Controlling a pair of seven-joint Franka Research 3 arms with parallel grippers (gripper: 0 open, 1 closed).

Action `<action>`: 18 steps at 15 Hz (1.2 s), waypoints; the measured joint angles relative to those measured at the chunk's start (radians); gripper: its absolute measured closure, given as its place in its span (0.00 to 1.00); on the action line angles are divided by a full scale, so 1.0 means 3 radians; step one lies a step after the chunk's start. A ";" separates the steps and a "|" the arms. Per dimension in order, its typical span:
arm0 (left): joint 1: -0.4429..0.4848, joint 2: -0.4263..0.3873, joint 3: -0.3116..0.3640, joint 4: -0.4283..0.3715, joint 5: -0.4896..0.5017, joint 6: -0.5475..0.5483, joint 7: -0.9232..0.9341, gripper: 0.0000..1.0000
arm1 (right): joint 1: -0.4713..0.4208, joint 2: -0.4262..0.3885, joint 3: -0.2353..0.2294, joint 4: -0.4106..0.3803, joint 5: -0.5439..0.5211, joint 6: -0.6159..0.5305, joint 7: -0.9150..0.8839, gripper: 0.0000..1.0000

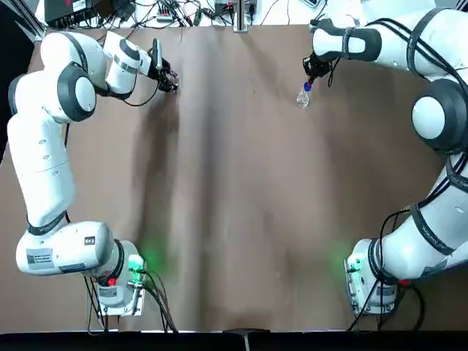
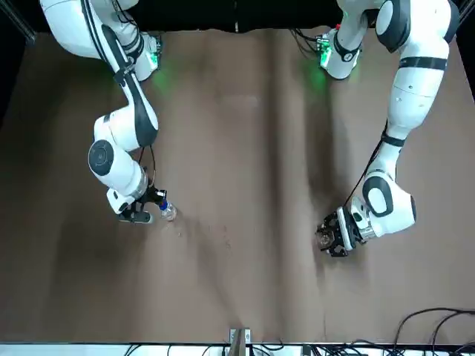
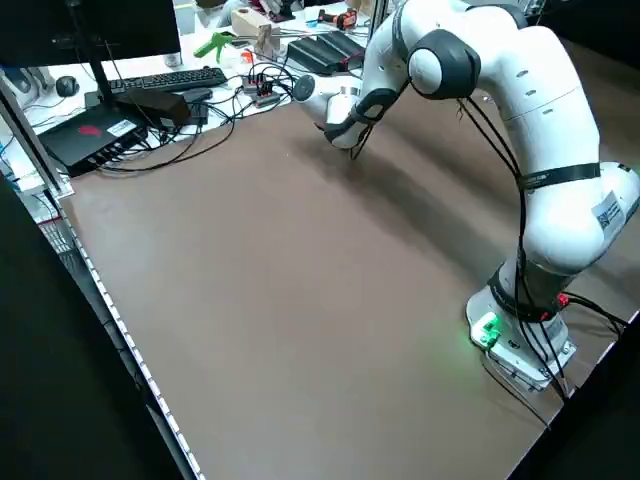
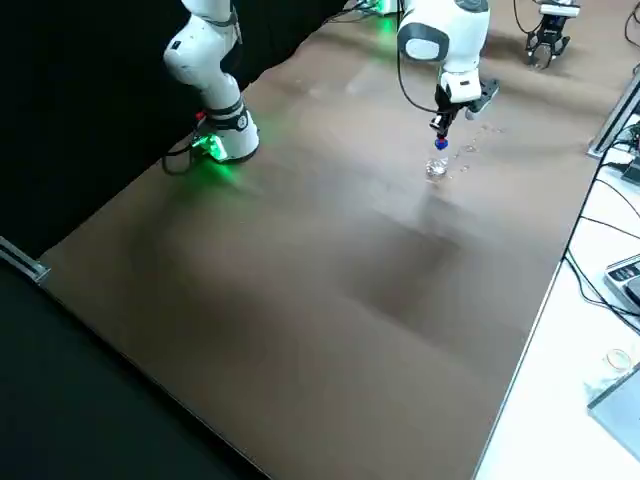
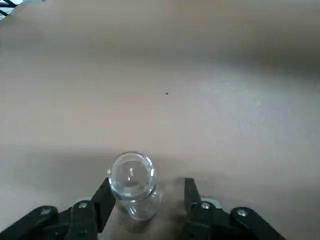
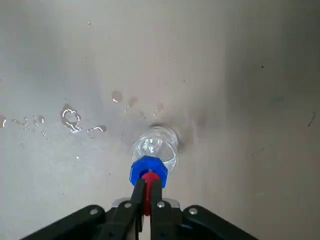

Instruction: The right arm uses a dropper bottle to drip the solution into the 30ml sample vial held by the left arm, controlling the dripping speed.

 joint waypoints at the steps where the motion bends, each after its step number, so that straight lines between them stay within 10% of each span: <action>1: 0.0000 0.0000 0.0000 0.0007 -0.0005 0.0000 -0.0003 0.38 | 0.0000 0.0000 0.0000 0.0001 0.0000 -0.0001 0.0000 0.91; 18: -0.0005 0.0000 -0.0010 0.0041 -0.0055 0.0000 -0.0042 0.66 | 0.0000 -0.0013 -0.0011 0.0165 -0.0001 -0.0282 0.0006 0.88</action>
